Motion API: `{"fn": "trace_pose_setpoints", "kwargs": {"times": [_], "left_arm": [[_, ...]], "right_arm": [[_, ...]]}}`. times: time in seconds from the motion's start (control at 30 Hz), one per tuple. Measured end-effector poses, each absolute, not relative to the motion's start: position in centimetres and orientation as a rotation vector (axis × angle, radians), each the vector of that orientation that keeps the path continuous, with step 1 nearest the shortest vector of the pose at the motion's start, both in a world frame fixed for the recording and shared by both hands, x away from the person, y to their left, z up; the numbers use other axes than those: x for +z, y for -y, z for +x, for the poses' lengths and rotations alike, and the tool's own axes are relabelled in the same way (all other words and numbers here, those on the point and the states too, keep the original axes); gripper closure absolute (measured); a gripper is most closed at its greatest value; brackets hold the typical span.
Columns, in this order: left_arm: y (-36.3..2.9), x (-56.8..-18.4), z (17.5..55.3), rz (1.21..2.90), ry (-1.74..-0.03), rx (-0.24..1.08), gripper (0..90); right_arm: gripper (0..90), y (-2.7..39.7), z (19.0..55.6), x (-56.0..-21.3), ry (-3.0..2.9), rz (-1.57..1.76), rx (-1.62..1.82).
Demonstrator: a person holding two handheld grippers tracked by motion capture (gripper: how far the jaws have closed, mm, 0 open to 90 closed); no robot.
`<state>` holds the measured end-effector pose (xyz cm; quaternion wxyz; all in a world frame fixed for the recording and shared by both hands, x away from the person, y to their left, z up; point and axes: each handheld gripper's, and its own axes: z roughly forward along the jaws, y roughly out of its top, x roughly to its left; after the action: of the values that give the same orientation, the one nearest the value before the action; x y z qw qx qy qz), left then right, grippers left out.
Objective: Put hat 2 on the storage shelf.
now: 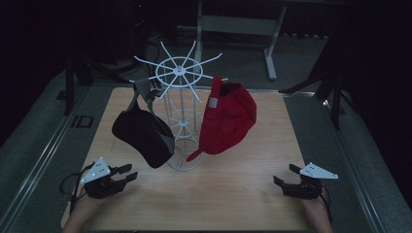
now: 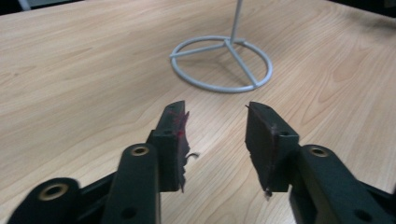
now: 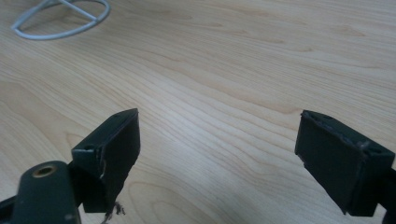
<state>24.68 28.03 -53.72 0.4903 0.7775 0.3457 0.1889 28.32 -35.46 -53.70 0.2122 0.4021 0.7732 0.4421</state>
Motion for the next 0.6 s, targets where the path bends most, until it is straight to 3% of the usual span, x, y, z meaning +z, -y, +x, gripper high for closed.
{"fn": "trace_pose_setpoints", "kwargs": {"times": [0.6], "left_arm": [[-28.61,-54.79,24.09,1.886,-0.928,0.505,49.3]], "right_arm": [[14.1,35.5,28.45,-54.35,-2.111,1.188,1.2]]}}
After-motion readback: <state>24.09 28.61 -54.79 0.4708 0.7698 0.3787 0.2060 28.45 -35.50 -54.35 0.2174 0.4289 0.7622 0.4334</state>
